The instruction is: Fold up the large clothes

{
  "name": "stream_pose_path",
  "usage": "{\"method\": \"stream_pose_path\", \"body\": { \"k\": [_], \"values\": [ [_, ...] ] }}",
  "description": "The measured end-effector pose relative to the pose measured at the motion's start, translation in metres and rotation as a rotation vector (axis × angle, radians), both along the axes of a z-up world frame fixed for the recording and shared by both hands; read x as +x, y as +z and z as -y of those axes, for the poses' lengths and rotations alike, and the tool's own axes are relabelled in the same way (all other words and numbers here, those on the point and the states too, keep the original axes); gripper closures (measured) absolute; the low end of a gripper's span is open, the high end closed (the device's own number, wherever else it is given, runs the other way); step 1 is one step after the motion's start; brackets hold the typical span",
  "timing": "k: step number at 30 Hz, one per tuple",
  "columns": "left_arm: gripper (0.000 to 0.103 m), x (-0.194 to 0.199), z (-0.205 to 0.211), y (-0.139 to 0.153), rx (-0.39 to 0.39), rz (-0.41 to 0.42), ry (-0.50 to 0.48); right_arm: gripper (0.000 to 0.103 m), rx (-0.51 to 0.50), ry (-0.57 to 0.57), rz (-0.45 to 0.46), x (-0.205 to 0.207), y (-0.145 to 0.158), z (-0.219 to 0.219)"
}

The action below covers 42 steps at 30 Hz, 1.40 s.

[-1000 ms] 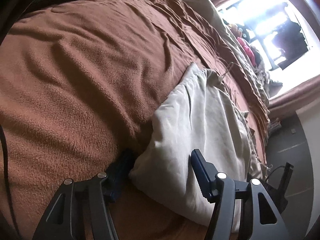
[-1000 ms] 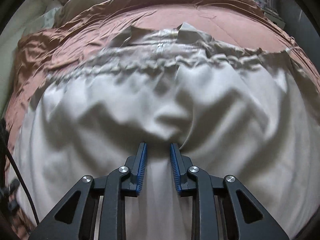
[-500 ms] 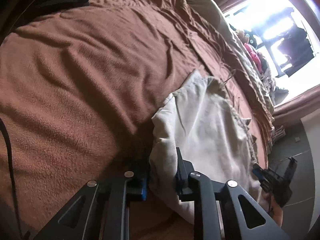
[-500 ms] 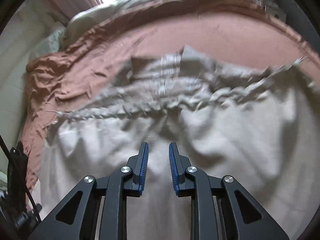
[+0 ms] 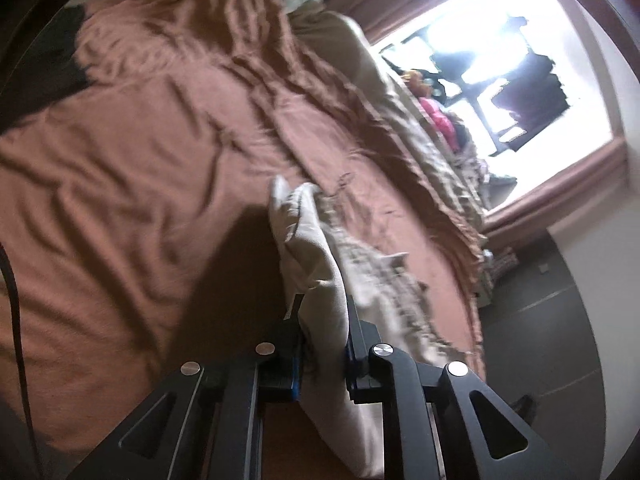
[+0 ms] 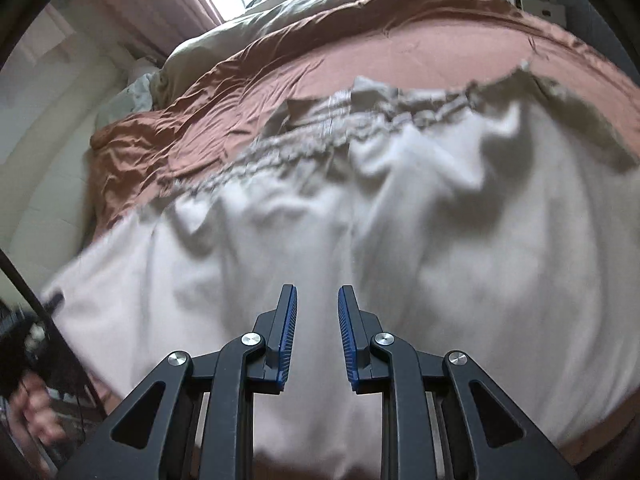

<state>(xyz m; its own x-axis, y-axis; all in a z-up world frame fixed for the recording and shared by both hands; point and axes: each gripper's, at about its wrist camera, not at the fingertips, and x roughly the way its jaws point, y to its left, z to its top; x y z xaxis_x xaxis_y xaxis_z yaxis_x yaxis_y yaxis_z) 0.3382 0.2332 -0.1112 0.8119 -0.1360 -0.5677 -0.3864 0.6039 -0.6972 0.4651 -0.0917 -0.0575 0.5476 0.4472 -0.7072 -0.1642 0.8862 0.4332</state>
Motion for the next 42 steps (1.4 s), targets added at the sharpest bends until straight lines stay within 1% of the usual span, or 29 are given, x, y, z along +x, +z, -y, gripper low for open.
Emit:
{"method": "stream_pose_path", "body": {
  "k": [4, 5, 7, 8, 10, 12, 13, 15, 17, 21, 23, 24, 25, 26, 27, 30, 33, 36, 40, 42],
  "values": [
    [0.088, 0.013, 0.021, 0.037, 0.034, 0.065, -0.054, 0.085, 0.018, 0.03, -0.012, -0.026, -0.012, 0.0],
    [0.088, 0.015, 0.025, 0.043, 0.042, 0.075, -0.063, 0.085, 0.017, 0.032, -0.017, -0.03, -0.015, -0.002],
    [0.088, 0.022, 0.038, 0.06, 0.061, 0.103, -0.091, 0.085, 0.007, 0.031, -0.04, -0.032, -0.024, -0.003],
    [0.088, 0.025, 0.045, 0.069, 0.073, 0.118, -0.108, 0.085, -0.005, 0.026, -0.065, -0.033, -0.032, -0.002],
    [0.088, 0.029, 0.057, 0.08, 0.084, 0.139, -0.134, 0.085, -0.023, 0.03, -0.096, -0.033, -0.044, -0.006],
    [0.088, 0.037, 0.073, 0.088, 0.087, 0.146, -0.175, 0.085, -0.043, 0.031, -0.109, -0.031, -0.049, -0.006],
    [0.088, 0.041, 0.084, 0.093, 0.102, 0.15, -0.19, 0.085, -0.036, 0.027, -0.118, -0.03, -0.049, -0.005],
    [0.088, 0.047, 0.103, 0.102, 0.125, 0.169, -0.219, 0.085, 0.021, 0.016, -0.139, -0.027, -0.047, 0.004],
    [0.088, 0.053, 0.116, 0.112, 0.125, 0.189, -0.255, 0.085, 0.087, 0.006, -0.135, -0.031, -0.041, 0.015],
    [0.088, 0.066, 0.147, 0.13, 0.139, 0.197, -0.324, 0.085, 0.206, -0.011, -0.019, -0.052, 0.002, 0.051],
    [0.088, 0.074, 0.162, 0.138, 0.145, 0.204, -0.351, 0.084, 0.24, -0.021, 0.037, -0.062, 0.022, 0.076],
    [0.088, 0.077, 0.17, 0.141, 0.149, 0.207, -0.365, 0.079, 0.25, -0.029, 0.057, -0.067, 0.029, 0.088],
    [0.088, 0.081, 0.178, 0.143, 0.152, 0.209, -0.377, 0.064, 0.262, -0.039, 0.074, -0.072, 0.034, 0.101],
    [0.088, 0.085, 0.187, 0.145, 0.153, 0.21, -0.394, 0.054, 0.276, -0.057, 0.097, -0.079, 0.039, 0.118],
    [0.088, 0.089, 0.195, 0.146, 0.152, 0.209, -0.41, 0.04, 0.283, -0.074, 0.111, -0.083, 0.042, 0.132],
    [0.088, 0.101, 0.222, 0.149, 0.161, 0.208, -0.449, 0.039, 0.295, -0.142, 0.145, -0.098, 0.041, 0.179],
    [0.088, 0.113, 0.249, 0.149, 0.158, 0.203, -0.483, 0.039, 0.331, -0.224, 0.132, -0.115, 0.024, 0.223],
    [0.088, 0.129, 0.28, 0.143, 0.153, 0.185, -0.524, 0.039, 0.337, -0.292, 0.113, -0.133, 0.004, 0.258],
    [0.088, 0.154, 0.339, 0.117, 0.134, 0.135, -0.609, 0.039, 0.354, -0.371, 0.068, -0.147, -0.026, 0.295],
    [0.088, 0.163, 0.37, 0.097, 0.13, 0.089, -0.662, 0.039, 0.357, -0.403, 0.047, -0.152, -0.031, 0.294]
  ]
}}
